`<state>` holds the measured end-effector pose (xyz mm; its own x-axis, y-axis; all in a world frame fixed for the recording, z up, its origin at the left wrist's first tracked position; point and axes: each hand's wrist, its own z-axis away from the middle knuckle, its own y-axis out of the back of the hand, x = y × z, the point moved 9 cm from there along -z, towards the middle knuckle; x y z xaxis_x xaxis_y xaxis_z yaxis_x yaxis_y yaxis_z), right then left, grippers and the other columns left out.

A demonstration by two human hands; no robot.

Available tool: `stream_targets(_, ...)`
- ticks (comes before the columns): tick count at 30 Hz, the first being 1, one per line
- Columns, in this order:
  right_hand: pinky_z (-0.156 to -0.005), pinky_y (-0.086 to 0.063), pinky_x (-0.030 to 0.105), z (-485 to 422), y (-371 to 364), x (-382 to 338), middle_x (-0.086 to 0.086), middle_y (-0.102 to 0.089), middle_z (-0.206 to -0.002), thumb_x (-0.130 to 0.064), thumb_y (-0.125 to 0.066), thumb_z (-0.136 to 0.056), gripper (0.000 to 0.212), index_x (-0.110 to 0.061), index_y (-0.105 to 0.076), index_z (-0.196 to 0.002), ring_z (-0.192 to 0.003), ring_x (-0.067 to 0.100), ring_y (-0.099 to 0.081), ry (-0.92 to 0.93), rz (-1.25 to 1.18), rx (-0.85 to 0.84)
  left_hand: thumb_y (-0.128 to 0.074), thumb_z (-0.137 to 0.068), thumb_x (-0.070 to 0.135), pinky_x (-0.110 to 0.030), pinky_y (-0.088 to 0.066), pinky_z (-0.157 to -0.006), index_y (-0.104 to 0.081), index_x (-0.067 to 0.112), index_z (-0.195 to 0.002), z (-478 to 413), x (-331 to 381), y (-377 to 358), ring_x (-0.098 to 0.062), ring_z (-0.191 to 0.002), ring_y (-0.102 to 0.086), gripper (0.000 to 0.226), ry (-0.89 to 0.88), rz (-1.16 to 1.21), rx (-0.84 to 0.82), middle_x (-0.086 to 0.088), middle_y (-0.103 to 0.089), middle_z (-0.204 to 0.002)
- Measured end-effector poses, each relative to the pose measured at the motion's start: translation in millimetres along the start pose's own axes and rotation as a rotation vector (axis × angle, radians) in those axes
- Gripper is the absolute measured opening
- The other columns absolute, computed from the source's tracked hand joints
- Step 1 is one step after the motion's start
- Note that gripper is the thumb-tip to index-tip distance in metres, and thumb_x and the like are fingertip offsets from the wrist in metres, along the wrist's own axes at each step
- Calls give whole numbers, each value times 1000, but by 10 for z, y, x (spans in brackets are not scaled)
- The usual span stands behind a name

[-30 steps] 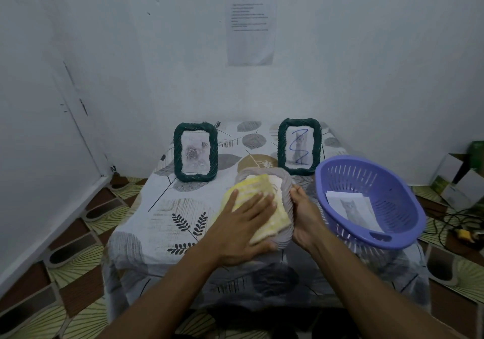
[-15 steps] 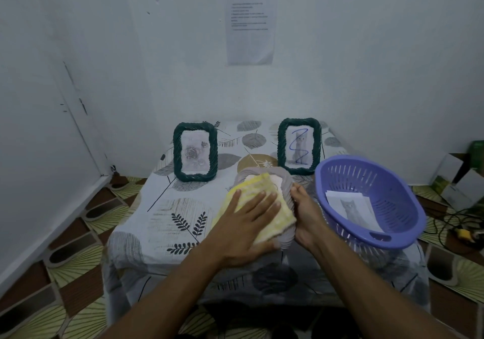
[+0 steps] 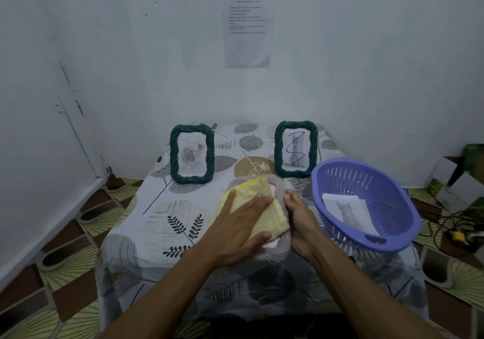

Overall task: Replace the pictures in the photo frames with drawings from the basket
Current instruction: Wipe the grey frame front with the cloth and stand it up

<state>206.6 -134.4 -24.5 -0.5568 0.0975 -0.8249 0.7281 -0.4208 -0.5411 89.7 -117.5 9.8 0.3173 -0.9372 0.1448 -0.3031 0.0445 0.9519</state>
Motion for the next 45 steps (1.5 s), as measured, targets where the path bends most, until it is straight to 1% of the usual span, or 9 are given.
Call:
stream_targets(11,-94,-49,54,-157,32,-131,20,-63,-120,-16,-31,-105,23,-9,-52,-111,-107,37,-61,61,-24,155,-14,-100,53,-44,15,-118,-2,26,-154,428,25,33,0,-146,3,61,-77,-30,-12,12,-14,-160)
stream_targets(14,-88,-52,51,-136,10,-113,17,-65,-114,-16,-30,-105,24,-9,-52,-111,-103,36,-63,37,-28,139,-11,-100,51,-46,2,-120,-11,29,-153,368,-113,94,1,-145,-11,57,-14,115,91,10,-24,-158)
stream_targets(17,-81,-54,46,-74,-15,-49,16,-67,-110,-16,-29,-105,26,-11,-54,-106,-98,33,-64,7,-49,112,-37,-99,34,-51,-27,-112,-29,25,-148,223,-394,254,-14,-140,-29,50,116,276,350,0,-34,-154)
stream_targets(19,-85,-53,49,-58,5,-25,17,-67,-110,-16,-29,-105,27,-12,-55,-107,-102,36,-63,-3,-44,113,-53,-92,33,-52,-18,-118,-17,27,-151,116,-556,271,-24,-145,-13,69,259,192,405,-5,-12,-160)
stream_targets(22,-95,-48,57,-68,50,-20,18,-65,-117,-18,-29,-106,27,-12,-54,-114,-109,39,-61,-9,-39,118,-62,-84,53,-47,-13,-118,2,33,-152,65,-856,77,-26,-147,-10,96,532,358,232,-5,-9,-161)
stream_targets(27,-91,-51,52,-88,27,-47,18,-66,-111,-17,-29,-105,26,-11,-55,-106,-100,35,-63,-4,15,123,-53,-77,73,-45,-41,-102,-26,31,-145,83,-1009,20,-26,-126,-48,85,604,499,213,-2,-49,-142)
stream_targets(32,-89,-52,50,-155,42,0,15,-69,-105,-16,-32,-105,26,-12,-58,-104,-102,35,-63,-14,65,135,-38,-88,67,-37,-42,-83,-45,26,-128,370,-1260,379,-32,-108,-57,57,762,373,365,-10,-62,-119)
stream_targets(40,-79,-56,43,-262,-13,55,17,-69,-107,-17,-34,-104,28,-8,-58,-114,-98,33,-65,-18,147,150,-48,-96,46,-42,-36,-104,-31,11,-144,918,-2412,389,-34,-129,-44,62,1045,443,186,-20,-40,-146)
stream_targets(45,-92,-49,53,-319,42,79,22,-67,-111,-17,-37,-103,24,-3,-56,-104,-97,34,-64,6,305,146,-47,-93,51,-51,-29,-105,-19,19,-150,911,-2251,36,-36,-134,-25,71,914,-82,-47,-17,-24,-147)
